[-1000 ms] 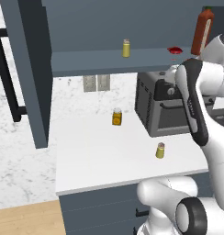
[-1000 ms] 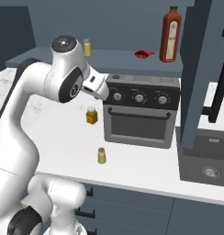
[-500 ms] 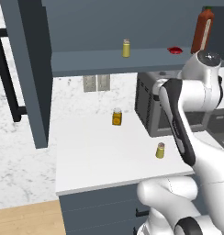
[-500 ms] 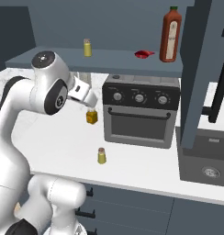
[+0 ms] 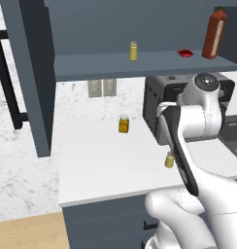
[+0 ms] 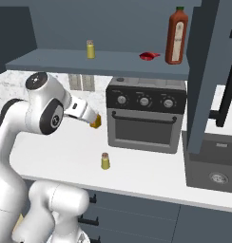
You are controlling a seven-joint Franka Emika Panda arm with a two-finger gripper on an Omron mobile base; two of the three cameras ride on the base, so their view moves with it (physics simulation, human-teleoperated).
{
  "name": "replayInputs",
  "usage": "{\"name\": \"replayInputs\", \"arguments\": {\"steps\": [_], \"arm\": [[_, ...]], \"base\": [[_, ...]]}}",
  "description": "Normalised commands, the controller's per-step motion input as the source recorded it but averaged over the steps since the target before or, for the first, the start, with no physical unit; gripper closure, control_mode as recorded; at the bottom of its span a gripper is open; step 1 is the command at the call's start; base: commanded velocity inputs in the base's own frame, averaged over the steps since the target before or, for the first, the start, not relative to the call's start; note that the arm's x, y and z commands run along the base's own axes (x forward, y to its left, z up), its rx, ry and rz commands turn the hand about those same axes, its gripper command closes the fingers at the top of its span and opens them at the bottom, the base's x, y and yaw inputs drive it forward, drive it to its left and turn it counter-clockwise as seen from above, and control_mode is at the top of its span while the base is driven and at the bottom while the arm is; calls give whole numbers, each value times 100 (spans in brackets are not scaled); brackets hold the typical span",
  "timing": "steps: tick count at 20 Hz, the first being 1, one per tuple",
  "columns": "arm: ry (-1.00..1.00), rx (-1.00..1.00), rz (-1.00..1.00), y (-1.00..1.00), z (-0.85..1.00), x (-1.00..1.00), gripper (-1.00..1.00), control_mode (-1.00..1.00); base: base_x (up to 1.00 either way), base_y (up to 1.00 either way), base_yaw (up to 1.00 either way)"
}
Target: Put the shaker and condiment bottle from the counter next to their counterparts in the cabinet.
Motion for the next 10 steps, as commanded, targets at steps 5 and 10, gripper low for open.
{"name": "replayInputs", "arguments": {"steps": [5, 10], "arm": [[0, -8, -1, 22, -48, -18, -100, -100], [0, -3, -8, 12, -38, -9, -100, -100]], "base": [[0, 0, 0], [0, 0, 0]]}}
